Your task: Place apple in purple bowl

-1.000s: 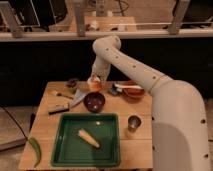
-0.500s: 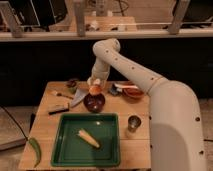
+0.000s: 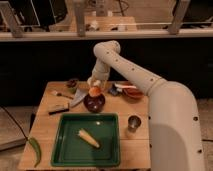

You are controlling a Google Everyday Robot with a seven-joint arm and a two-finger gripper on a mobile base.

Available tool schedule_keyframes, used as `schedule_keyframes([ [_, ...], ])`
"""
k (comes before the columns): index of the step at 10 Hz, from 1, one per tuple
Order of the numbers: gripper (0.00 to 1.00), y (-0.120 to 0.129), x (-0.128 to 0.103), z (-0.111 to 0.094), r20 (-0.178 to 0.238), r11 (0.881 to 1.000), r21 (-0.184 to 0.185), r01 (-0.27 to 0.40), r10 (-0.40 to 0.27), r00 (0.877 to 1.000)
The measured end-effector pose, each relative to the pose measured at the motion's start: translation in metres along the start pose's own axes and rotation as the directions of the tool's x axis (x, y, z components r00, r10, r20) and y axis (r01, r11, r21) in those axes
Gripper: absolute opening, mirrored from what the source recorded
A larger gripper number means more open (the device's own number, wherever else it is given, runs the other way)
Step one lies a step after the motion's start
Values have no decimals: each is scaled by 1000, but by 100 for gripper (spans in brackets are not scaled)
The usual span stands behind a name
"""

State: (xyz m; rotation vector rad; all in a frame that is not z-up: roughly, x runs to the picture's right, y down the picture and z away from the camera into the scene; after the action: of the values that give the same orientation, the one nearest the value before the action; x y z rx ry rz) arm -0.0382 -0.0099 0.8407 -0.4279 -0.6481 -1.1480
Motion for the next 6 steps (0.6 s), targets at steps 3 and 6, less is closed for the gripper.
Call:
schedule_keyframes([
  [3, 80, 1, -1, 1, 3, 1000, -1, 4, -4, 1000],
  [6, 80, 2, -1, 0, 2, 1000, 0, 5, -5, 1000],
])
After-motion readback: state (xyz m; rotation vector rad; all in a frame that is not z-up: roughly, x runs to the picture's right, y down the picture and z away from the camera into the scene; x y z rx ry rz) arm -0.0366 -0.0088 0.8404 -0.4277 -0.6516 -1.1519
